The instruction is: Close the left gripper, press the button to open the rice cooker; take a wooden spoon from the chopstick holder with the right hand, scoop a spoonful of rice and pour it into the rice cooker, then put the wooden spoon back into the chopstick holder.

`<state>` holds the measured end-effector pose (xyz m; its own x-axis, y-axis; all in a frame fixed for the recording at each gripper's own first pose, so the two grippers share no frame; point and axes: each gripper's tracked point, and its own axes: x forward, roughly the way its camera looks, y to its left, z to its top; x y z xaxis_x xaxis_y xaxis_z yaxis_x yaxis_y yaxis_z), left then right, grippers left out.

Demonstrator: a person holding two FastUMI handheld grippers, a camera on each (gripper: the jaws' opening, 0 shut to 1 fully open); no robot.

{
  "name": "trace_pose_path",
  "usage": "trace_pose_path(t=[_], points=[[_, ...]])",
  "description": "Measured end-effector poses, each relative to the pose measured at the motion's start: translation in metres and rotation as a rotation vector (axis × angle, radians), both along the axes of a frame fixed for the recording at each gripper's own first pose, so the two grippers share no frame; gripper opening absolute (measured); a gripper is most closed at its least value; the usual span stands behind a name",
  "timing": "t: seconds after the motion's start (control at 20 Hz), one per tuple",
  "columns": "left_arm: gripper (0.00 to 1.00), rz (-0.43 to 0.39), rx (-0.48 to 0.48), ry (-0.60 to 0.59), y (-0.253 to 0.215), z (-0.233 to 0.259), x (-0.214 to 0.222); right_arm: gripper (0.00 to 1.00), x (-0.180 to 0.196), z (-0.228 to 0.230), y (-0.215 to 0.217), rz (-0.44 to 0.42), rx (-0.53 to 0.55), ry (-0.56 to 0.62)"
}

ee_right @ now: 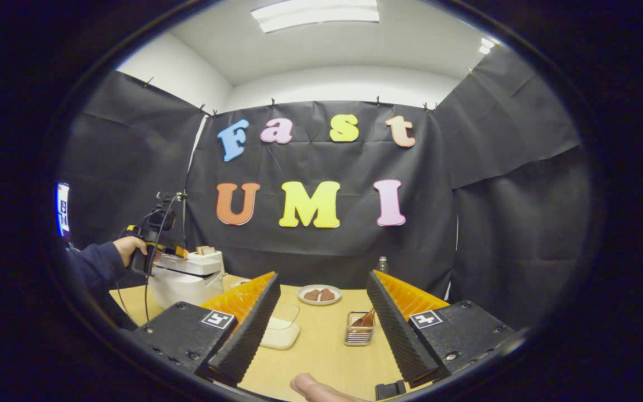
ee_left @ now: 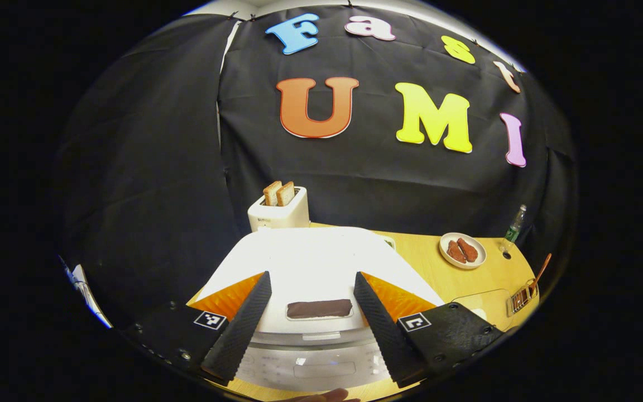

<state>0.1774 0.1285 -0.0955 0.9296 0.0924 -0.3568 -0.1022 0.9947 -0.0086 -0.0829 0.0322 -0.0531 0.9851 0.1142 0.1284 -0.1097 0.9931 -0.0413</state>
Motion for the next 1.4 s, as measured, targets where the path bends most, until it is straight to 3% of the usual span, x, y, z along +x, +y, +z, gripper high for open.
trace_pose_path(t=[0.35,0.8,1.4], points=[[0.96,-0.015,0.002,0.065,-0.004,-0.022,-0.016,0.99,-0.004,-0.019,0.002,-0.011,0.008,0.030],[0.96,-0.019,0.009,0.064,-0.004,-0.031,-0.020,0.99,0.000,-0.036,-0.004,-0.016,0.084,0.086],[0.97,-0.005,0.019,0.028,-0.003,-0.032,-0.011,0.99,0.003,-0.041,-0.013,-0.058,0.080,0.101]])
